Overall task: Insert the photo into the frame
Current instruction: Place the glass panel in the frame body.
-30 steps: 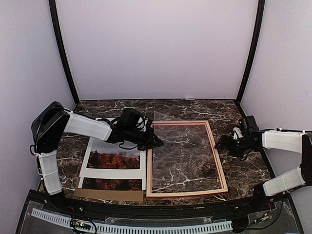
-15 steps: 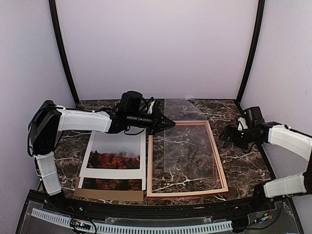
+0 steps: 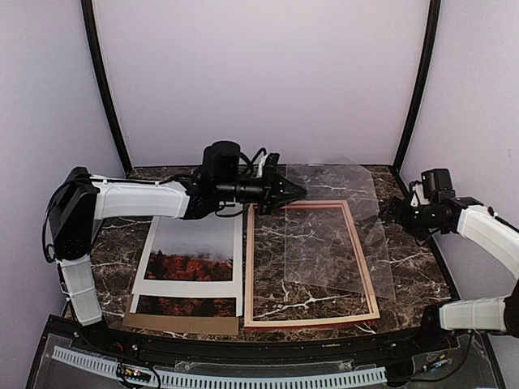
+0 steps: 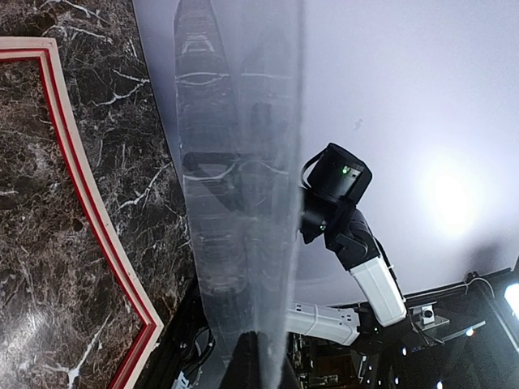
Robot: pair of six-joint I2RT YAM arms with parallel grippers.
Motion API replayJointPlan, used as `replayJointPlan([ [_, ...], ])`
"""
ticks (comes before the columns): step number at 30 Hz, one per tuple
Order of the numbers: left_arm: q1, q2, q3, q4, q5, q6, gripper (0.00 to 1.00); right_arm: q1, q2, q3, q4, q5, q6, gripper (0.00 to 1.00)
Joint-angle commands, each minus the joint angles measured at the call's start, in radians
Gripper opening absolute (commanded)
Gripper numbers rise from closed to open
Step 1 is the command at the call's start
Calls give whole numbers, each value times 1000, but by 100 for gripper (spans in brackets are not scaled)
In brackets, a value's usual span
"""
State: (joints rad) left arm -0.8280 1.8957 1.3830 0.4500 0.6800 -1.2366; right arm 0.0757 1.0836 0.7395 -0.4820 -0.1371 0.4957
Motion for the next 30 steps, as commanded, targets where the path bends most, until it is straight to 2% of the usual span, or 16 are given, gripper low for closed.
replayJointPlan([
  [1,-1,-11,-45,62,-31,-3,0,-5,-12,35,-12,-6,-10,97],
  [11,1,69,-158,31,-90,48,0,11,64,-34,67,-118,-42,97],
  [21,8,24,-257,-52,-197,133,0,84,156,-80,131,-129,-49,97],
  [30,32,7,-303,-77,-218,165,0,108,200,-110,173,-136,-43,97],
])
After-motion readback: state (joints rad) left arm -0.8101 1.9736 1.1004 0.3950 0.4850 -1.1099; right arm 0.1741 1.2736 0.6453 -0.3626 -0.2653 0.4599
